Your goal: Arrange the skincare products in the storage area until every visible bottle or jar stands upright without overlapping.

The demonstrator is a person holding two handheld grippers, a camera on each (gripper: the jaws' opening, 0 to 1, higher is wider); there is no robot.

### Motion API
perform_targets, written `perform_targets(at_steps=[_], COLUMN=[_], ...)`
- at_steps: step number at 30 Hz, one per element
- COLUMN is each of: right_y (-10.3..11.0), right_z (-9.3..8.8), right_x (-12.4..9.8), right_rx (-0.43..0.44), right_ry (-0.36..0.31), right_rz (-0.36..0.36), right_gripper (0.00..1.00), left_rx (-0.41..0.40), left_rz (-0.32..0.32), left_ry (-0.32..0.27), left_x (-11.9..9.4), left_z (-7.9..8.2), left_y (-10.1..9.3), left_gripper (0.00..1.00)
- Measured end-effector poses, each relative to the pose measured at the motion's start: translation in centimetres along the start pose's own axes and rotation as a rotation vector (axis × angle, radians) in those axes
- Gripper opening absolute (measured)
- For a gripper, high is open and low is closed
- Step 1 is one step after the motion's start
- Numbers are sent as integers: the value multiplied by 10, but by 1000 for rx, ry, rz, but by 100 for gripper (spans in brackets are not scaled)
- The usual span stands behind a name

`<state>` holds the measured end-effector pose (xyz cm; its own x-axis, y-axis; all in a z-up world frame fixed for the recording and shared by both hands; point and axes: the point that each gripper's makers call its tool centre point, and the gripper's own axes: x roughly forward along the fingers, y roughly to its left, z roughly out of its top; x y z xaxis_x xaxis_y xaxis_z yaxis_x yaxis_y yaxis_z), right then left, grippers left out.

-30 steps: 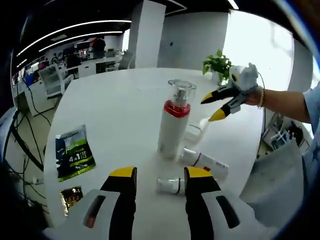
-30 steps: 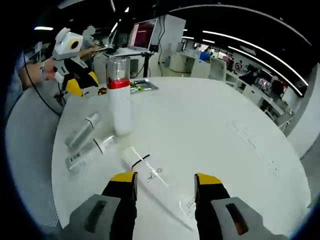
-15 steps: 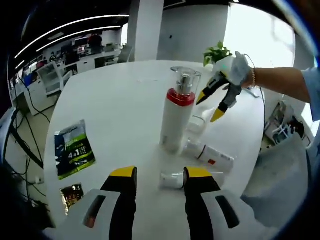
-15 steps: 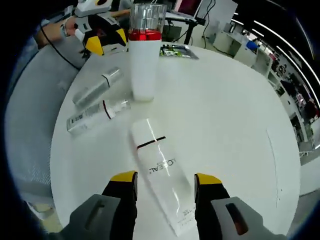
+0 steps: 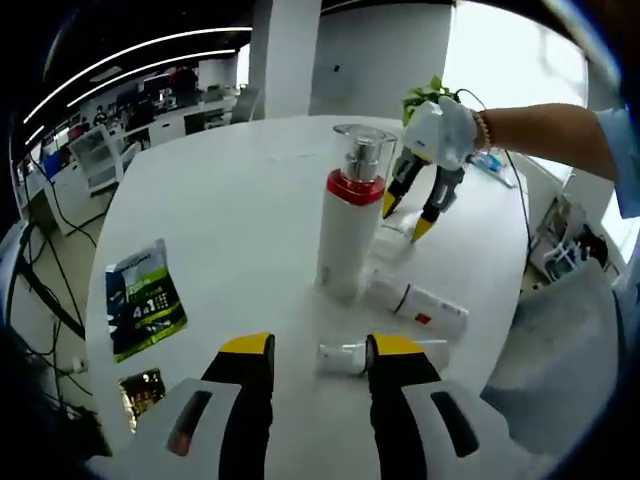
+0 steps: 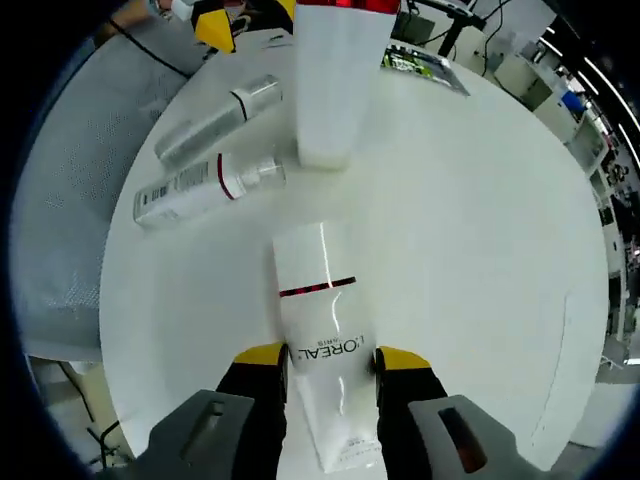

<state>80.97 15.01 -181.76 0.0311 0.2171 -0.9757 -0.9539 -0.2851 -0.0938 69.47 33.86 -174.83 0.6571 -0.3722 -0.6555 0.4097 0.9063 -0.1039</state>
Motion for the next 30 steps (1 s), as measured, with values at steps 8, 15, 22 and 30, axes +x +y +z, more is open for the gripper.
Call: perform_targets(at_steps=[8, 15, 22, 30], right_y=[3, 6, 16, 32], right_z=[0, 0, -1, 7], right_x=[1, 0, -5, -26], right_rx=[-24, -46, -42, -54], right_ry=[37, 76, 50, -22], right_rz=[6, -18, -62, -130], right_gripper=[25, 20, 19, 19], left_rx=[1, 14, 19, 3], left_rz=[-6, -7, -2, -36], left_ry=[6, 15, 2, -3], left_x=[2, 3, 2, 2], left_z=[0, -2, 1, 2], left_y=[-1, -1, -1, -6], left_gripper=[32, 32, 32, 32])
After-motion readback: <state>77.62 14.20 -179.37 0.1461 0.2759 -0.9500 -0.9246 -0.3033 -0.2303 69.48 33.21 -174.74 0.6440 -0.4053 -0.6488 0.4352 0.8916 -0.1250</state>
